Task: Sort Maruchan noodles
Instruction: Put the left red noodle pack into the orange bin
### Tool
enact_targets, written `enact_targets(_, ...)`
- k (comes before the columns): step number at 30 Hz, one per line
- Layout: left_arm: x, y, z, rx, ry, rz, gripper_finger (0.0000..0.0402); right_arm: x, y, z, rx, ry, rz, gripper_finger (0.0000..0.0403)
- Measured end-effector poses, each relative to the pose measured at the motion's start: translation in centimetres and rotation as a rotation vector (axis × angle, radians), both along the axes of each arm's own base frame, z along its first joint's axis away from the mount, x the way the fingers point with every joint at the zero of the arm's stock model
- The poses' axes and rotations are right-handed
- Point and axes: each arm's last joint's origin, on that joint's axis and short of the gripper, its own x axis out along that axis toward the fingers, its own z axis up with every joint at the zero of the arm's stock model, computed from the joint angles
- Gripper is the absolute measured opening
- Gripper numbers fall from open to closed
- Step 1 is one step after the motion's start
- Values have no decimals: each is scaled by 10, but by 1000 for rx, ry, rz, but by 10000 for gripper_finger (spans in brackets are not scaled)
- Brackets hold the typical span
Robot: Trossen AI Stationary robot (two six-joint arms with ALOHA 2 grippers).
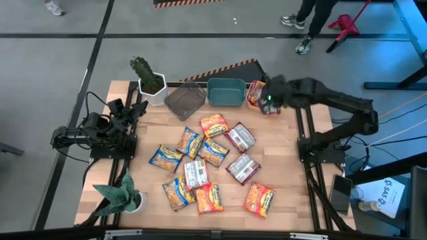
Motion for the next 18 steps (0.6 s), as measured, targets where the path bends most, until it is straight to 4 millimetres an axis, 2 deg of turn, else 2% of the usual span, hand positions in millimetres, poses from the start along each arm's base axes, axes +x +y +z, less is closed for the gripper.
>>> enact_targets(4,0,0,0,-2,-1,-2,110,-4,-26,-10,33,75,-68,0)
enact_targets(11,0,0,0,-24,-13,-18,110,6,-74,-42,117,224,-142,0)
enact_targets(18,0,0,0,-38,-21,-29,110,20,-115,-70,159,182,-186,0)
